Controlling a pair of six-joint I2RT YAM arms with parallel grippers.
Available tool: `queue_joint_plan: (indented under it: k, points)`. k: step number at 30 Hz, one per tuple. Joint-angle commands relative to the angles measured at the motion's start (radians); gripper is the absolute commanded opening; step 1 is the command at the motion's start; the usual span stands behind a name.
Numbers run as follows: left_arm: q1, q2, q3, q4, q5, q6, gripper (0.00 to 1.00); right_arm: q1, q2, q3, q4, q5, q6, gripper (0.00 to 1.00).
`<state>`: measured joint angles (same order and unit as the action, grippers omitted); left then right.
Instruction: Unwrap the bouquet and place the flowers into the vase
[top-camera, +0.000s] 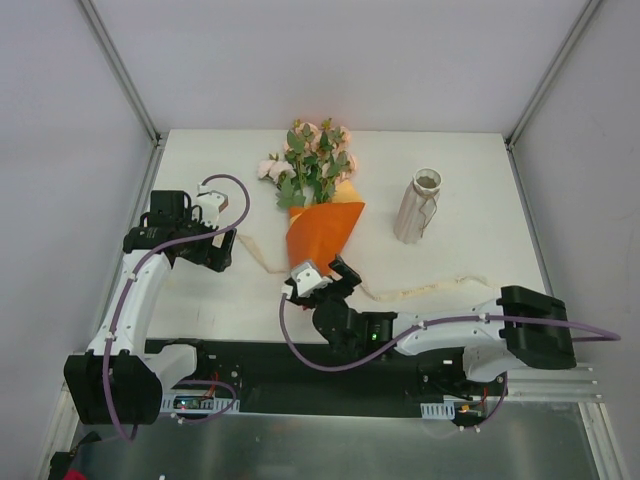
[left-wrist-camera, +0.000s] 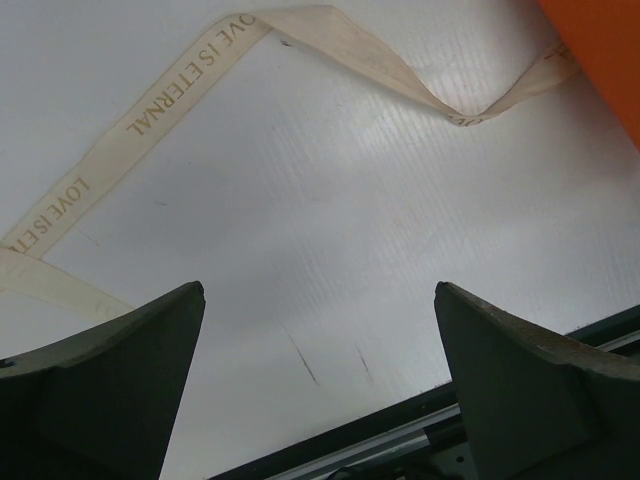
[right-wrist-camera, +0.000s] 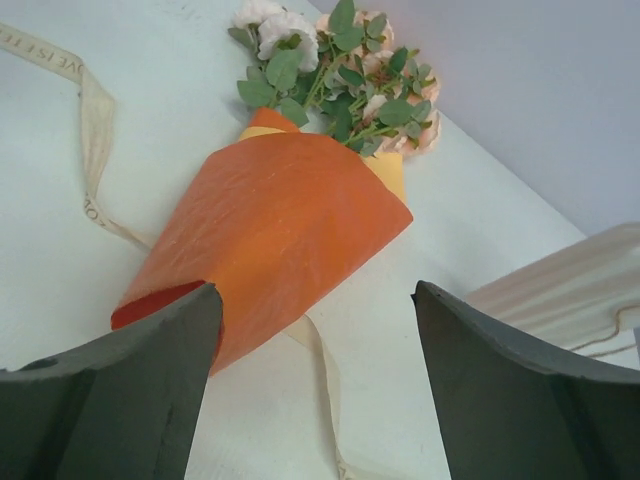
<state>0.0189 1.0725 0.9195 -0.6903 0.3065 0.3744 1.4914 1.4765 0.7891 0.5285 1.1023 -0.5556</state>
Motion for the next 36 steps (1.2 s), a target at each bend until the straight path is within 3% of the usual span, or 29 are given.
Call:
queue_joint_plan:
  k: [1,6,10,15,17,25,36]
  points:
    - [-0.007,-0.025,0.024,-0.015,0.023,0.011,0.99,0.009,-0.080,-0.047,-0.119,0.086,0.205,0.82]
    - [-0.008,-0.028,0.028,-0.023,0.028,0.015,0.99,0.024,-0.148,-0.062,-0.313,0.094,0.382,0.85]
    - [-0.008,-0.023,0.038,-0.025,0.034,0.015,0.99,0.052,-0.108,-0.056,-0.351,0.050,0.393,0.88]
    - [-0.007,-0.025,0.042,-0.035,0.039,0.024,0.99,0.061,-0.082,-0.027,-0.372,-0.134,0.301,0.93]
    - [-0.008,-0.026,0.039,-0.035,0.037,0.029,0.99,0.058,-0.033,0.019,-0.396,-0.218,0.258,0.99]
    - [-0.007,-0.022,0.045,-0.038,0.049,0.023,0.99,0.006,0.174,0.205,-0.571,-0.412,0.189,0.96]
    - [-0.008,-0.011,0.047,-0.043,0.059,0.034,0.99,-0.059,0.355,0.282,-0.533,-0.322,0.008,0.96]
